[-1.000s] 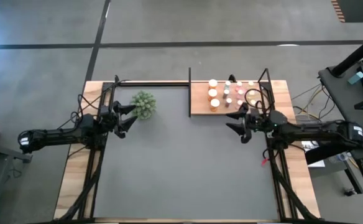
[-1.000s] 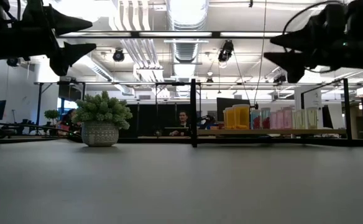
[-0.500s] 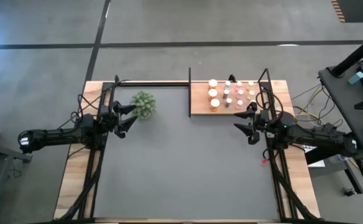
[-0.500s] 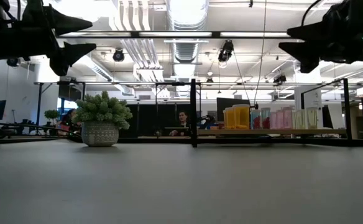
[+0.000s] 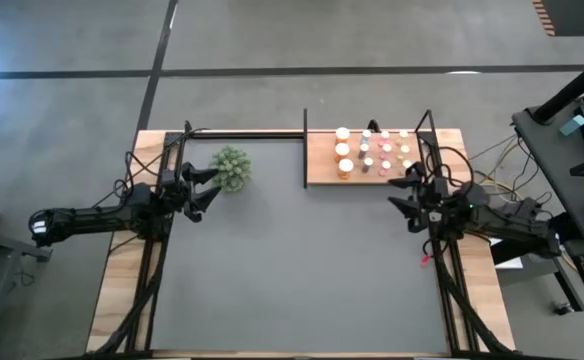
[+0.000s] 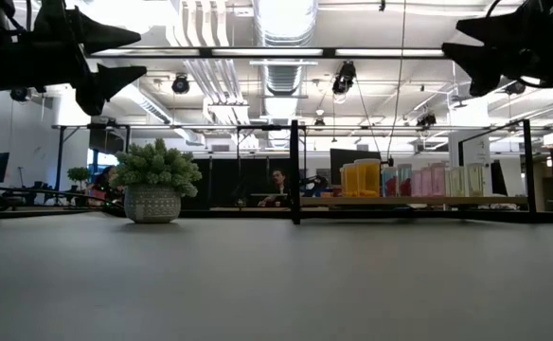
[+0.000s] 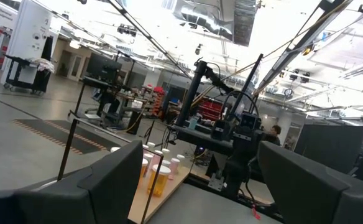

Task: Pick and place medicine bottles onto shelf by color
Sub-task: Return to Home Position

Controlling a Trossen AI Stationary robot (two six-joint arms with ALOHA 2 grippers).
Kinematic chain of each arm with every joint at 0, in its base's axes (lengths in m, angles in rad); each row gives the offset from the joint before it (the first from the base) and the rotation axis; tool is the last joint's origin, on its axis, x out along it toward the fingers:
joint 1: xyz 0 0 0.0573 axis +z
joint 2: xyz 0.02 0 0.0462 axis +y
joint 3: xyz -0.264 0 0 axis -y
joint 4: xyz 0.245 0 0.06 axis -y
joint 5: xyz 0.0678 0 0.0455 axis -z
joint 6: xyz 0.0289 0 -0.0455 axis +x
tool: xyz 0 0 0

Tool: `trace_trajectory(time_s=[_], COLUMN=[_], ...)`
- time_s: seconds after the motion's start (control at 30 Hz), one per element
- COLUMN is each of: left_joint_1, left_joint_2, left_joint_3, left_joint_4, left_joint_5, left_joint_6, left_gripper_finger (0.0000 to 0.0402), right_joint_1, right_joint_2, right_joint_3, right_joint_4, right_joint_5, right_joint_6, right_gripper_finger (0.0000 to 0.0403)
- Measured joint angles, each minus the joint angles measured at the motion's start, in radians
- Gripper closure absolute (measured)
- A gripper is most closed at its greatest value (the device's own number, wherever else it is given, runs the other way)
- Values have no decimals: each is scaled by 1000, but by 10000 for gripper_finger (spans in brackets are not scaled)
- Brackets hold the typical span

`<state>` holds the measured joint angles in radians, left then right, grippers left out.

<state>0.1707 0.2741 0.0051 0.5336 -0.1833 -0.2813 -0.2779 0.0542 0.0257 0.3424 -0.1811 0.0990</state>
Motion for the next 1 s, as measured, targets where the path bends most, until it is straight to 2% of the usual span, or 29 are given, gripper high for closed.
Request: trace_trajectory(time_s=[0.13, 0.4, 1.0], left_joint_1=[0, 0, 0], left_joint_2=[0, 0, 0], left_joint_3=[0, 0, 0], left_joint_4=[0, 0, 0], left_joint_5=[0, 0, 0], left_joint_6=[0, 0, 0], left_gripper_finger=[100, 100, 100], right_joint_1=[0, 0, 0], right_joint_2=[-36, -18, 14], right_joint_3=[0, 0, 0], right_joint_4=[5, 5, 4], right_joint_5=[0, -1, -1], right_joint_6=[1, 144, 129], right_gripper_finger=[174, 174, 174])
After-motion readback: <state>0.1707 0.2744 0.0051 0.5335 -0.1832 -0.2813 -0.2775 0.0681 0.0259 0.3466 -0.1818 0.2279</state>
